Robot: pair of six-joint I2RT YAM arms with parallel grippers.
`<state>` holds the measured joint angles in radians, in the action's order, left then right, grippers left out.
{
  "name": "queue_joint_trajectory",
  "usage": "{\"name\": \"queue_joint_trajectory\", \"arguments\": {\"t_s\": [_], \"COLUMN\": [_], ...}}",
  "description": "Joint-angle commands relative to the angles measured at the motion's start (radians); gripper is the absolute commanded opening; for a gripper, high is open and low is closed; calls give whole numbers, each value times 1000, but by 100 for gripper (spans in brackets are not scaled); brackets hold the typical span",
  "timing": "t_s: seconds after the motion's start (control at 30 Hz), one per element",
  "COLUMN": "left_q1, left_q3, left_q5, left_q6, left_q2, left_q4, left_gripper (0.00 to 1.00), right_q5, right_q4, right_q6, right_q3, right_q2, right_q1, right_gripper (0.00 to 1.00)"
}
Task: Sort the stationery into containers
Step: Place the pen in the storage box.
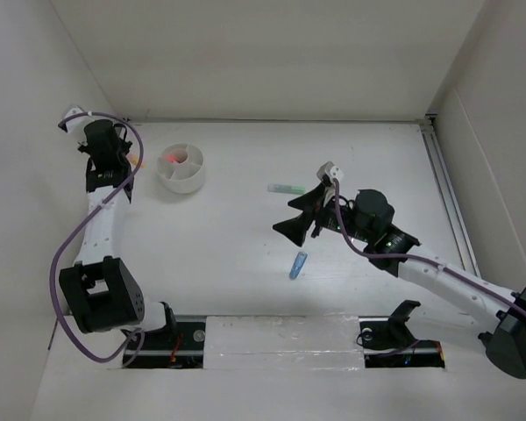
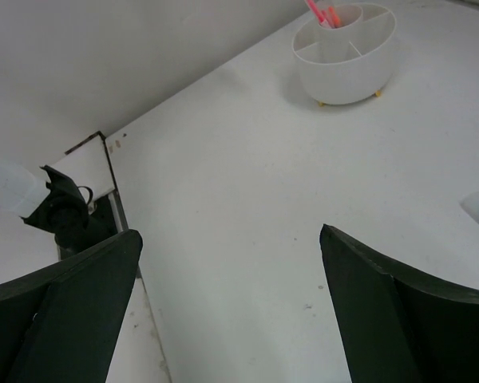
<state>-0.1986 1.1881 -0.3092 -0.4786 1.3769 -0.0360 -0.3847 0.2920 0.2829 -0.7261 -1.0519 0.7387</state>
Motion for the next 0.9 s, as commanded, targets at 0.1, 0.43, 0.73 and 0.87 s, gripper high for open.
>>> {"name": "queue_joint_trajectory", "arguments": {"t_s": [0.1,0.43,0.73,0.87], "left_q1": [5,5,5,5], "left_q3": [-41,-61,-51,-30], "left_q5": [102,177,211,211], "left_q6": [66,86,86,86], "left_q2": [76,163,183,220], "left_q4": [-252,-357,-375,-375], "left_gripper": [0,0,0,0], "right_q5": [-16,-16,-45,-54], "right_q4": [-2,-33,-42,-51], "right_q6": [-34,-64,-73,-82], "right_q3": [4,13,22,31], "right_q2": [55,96,86,119], "right_q1": [-15,-25,-65,-75], "right_gripper": [99,99,99,99]}}
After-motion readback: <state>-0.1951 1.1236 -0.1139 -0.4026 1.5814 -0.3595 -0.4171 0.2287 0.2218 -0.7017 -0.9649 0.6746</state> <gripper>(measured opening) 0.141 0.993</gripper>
